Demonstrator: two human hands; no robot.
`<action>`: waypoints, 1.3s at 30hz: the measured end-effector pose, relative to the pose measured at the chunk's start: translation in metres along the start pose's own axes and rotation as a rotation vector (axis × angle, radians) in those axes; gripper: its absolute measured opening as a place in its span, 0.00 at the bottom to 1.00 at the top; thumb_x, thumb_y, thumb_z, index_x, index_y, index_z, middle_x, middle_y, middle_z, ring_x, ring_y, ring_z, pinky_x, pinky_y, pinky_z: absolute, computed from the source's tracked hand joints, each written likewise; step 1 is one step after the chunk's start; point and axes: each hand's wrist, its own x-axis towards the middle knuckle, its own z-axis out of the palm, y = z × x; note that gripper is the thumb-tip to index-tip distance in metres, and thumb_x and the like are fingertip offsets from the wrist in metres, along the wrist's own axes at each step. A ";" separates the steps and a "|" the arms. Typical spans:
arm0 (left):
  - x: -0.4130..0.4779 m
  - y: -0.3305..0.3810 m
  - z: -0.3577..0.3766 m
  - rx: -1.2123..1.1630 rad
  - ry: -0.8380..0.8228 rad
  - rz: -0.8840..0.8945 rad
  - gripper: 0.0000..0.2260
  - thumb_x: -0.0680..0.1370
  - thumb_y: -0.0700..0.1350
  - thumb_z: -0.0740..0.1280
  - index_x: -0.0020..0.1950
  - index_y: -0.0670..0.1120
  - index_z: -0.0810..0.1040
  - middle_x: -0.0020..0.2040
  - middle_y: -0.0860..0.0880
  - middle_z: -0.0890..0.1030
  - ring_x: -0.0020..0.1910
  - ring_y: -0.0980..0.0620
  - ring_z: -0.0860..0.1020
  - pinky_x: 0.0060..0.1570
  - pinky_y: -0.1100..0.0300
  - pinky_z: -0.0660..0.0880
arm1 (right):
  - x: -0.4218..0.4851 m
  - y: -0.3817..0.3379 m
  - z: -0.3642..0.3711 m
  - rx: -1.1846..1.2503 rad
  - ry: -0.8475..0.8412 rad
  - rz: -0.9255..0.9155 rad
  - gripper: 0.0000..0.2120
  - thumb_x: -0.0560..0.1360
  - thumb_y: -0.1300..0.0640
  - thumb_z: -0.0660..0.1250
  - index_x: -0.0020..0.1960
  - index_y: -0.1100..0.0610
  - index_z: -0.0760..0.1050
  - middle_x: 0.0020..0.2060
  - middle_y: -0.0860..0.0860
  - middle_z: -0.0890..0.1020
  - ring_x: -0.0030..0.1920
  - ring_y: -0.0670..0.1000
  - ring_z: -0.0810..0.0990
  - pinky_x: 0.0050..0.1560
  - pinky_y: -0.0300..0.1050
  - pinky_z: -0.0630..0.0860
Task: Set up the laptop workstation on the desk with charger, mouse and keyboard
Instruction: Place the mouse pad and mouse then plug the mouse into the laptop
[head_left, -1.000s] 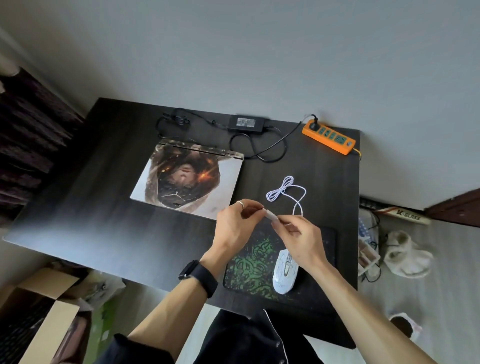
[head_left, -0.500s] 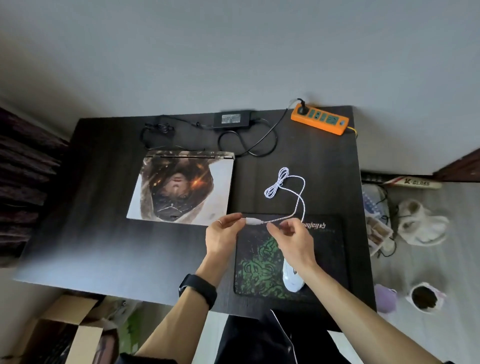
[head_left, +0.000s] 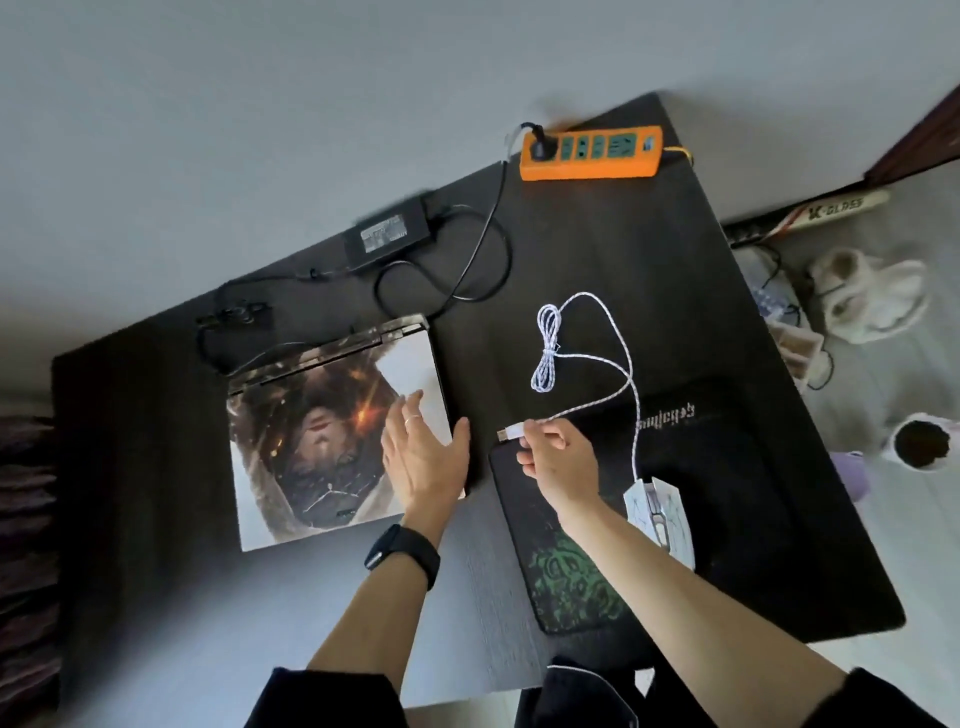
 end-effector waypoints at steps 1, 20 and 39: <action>0.013 -0.005 0.004 0.080 0.017 0.042 0.33 0.74 0.55 0.69 0.76 0.50 0.62 0.76 0.46 0.62 0.75 0.44 0.59 0.74 0.47 0.59 | 0.005 0.003 0.003 -0.011 0.008 -0.014 0.08 0.79 0.53 0.68 0.47 0.57 0.80 0.39 0.50 0.85 0.35 0.45 0.84 0.46 0.48 0.83; 0.057 -0.021 0.026 0.256 -0.011 0.287 0.38 0.70 0.52 0.71 0.79 0.53 0.61 0.79 0.56 0.59 0.79 0.52 0.54 0.75 0.49 0.54 | 0.034 0.013 0.044 -0.074 -0.031 -0.084 0.10 0.79 0.51 0.68 0.47 0.57 0.81 0.38 0.49 0.86 0.33 0.50 0.87 0.45 0.54 0.84; 0.072 -0.059 0.030 0.343 0.011 0.533 0.31 0.78 0.59 0.55 0.81 0.53 0.56 0.81 0.56 0.54 0.79 0.49 0.55 0.72 0.46 0.54 | 0.052 0.006 0.068 -0.212 -0.024 -0.023 0.11 0.78 0.48 0.69 0.39 0.49 0.80 0.34 0.42 0.86 0.23 0.48 0.79 0.36 0.44 0.79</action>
